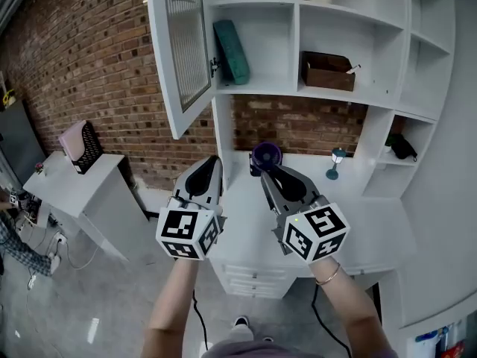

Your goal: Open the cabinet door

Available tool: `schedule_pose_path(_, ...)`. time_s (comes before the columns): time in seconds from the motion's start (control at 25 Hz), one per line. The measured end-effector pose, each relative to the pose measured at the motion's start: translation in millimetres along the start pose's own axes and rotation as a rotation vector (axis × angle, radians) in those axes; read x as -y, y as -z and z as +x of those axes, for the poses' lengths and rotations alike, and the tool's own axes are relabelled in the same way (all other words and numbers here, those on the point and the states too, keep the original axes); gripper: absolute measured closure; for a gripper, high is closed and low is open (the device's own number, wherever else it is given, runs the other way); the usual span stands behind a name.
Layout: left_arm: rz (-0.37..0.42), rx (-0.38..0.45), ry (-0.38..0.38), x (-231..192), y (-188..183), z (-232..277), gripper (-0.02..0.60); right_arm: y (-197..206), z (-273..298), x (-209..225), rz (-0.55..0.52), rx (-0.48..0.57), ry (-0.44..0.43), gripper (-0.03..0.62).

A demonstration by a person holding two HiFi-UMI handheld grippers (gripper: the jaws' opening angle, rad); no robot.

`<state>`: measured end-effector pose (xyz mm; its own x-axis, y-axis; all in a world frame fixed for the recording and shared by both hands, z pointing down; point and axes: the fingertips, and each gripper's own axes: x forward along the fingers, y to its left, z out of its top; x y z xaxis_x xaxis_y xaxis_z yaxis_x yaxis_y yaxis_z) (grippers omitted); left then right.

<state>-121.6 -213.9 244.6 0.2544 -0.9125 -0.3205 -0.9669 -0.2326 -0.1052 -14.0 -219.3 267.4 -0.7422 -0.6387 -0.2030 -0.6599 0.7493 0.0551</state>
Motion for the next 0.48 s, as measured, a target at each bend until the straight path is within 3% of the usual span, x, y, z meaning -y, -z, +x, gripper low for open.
schedule_pose_path(0.28, -0.086, -0.098, 0.028, 31, 49, -7, 0.572, 25, -50, 32, 0.015, -0.062, 0.101, 0.551)
schedule_pose_path(0.48, -0.094, -0.149, 0.037, 50, 71, -14, 0.574, 54, -82, 50, 0.058, -0.12, 0.161, 0.558)
